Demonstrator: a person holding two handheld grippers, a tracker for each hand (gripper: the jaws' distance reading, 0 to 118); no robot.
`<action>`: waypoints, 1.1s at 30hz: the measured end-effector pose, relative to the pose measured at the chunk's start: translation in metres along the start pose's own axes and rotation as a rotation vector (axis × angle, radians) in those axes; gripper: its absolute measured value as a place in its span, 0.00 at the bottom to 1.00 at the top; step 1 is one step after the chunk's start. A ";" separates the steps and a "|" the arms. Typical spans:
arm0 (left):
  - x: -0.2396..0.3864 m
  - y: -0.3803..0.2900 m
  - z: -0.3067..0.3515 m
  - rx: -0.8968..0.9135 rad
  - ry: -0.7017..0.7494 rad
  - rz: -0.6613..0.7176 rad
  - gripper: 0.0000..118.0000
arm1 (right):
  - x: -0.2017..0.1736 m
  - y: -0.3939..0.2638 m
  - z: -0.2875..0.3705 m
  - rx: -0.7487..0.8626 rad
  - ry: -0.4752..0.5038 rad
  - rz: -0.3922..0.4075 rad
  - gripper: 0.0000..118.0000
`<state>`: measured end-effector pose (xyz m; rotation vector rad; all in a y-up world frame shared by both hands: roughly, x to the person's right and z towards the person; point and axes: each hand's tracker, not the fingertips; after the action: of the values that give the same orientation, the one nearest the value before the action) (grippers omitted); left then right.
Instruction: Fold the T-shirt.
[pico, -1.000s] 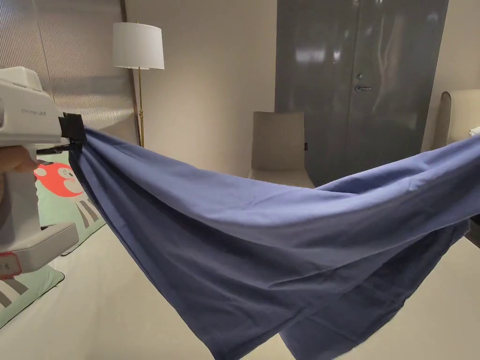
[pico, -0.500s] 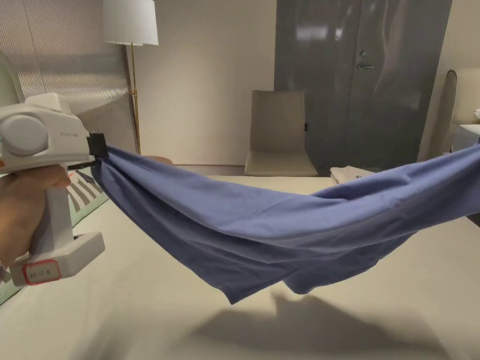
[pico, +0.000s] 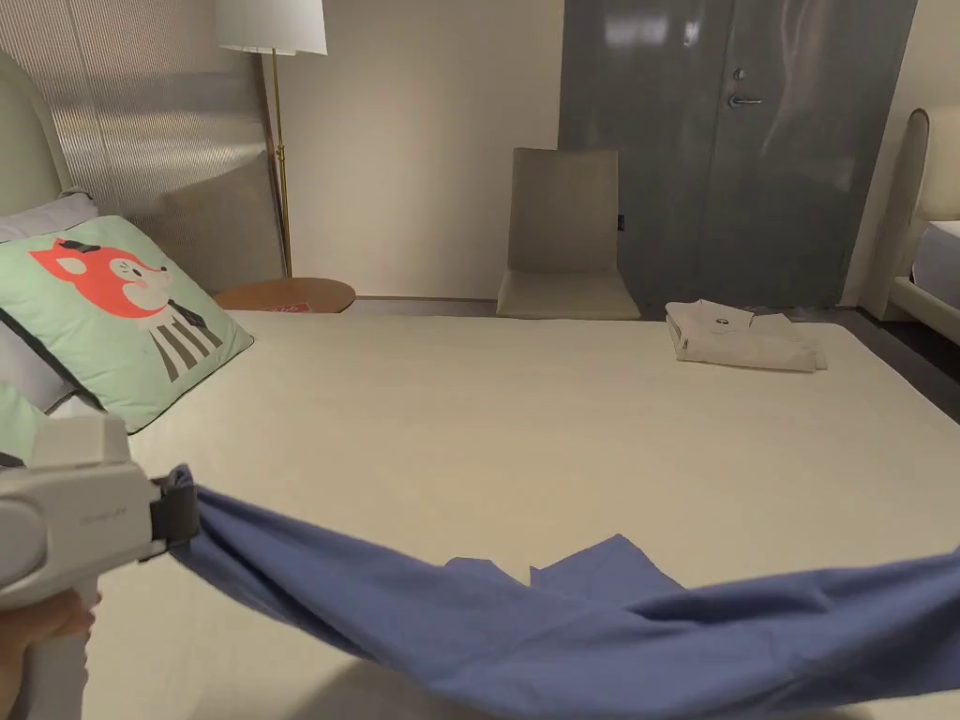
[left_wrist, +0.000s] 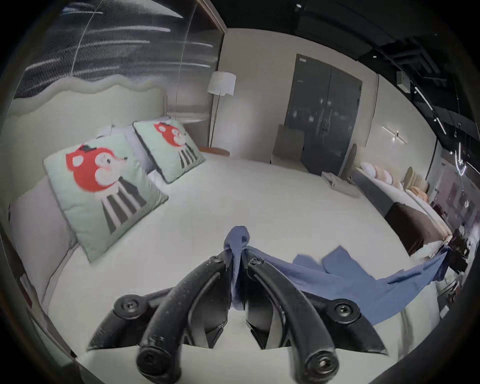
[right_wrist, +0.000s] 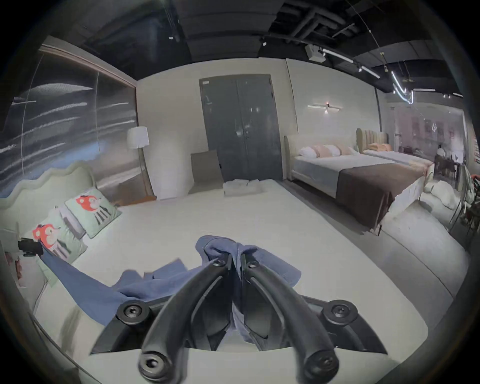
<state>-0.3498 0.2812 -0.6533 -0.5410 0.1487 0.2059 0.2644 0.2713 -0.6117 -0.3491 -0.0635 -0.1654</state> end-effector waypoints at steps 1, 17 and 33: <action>-0.006 -0.014 0.009 -0.018 0.004 0.010 0.02 | 0.004 -0.010 0.012 -0.018 0.005 -0.010 0.05; -0.078 -0.188 -0.004 -0.402 0.123 0.122 0.02 | 0.049 -0.166 0.049 -0.440 -0.131 -0.009 0.05; -0.079 -0.185 0.011 -0.266 0.196 0.117 0.86 | 0.052 -0.172 0.046 -0.346 -0.249 0.121 0.93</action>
<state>-0.3824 0.1199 -0.5374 -0.8180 0.3468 0.2887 0.2847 0.1200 -0.5063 -0.7165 -0.2615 -0.0106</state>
